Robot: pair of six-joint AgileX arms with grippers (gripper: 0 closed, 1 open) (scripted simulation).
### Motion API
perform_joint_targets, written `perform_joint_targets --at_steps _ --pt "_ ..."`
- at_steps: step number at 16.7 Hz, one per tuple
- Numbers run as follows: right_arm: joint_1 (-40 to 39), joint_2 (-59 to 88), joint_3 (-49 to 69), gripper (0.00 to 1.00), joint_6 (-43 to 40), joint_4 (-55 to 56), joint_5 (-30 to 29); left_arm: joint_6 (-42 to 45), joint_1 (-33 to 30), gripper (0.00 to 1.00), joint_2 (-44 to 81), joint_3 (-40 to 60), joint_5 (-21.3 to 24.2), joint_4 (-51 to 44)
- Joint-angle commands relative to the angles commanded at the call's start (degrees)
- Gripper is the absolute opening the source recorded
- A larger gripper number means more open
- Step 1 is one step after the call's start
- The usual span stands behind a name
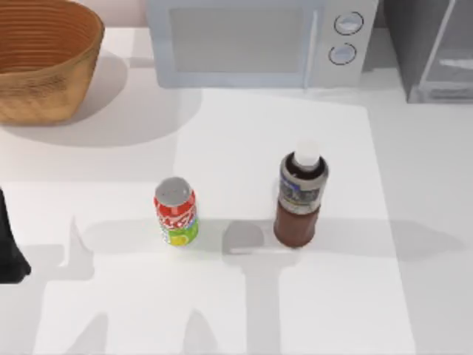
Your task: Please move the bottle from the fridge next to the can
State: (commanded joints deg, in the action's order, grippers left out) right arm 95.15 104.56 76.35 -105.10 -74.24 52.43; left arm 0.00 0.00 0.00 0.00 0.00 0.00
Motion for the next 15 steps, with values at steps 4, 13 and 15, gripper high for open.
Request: perform_joint_targets --at_steps 4,13,15 --pt "-11.2 0.2 -0.3 1.00 18.8 15.2 -2.4 0.0 0.0 1.00 0.0 0.0 0.0 0.0" --pt "-36.9 0.5 -1.5 1.00 61.9 50.6 -7.8 0.0 0.0 1.00 0.0 0.0 0.0 0.0" --pt "-40.2 0.5 -1.6 1.00 66.2 54.8 -8.4 0.0 0.0 1.00 0.0 0.0 0.0 0.0"
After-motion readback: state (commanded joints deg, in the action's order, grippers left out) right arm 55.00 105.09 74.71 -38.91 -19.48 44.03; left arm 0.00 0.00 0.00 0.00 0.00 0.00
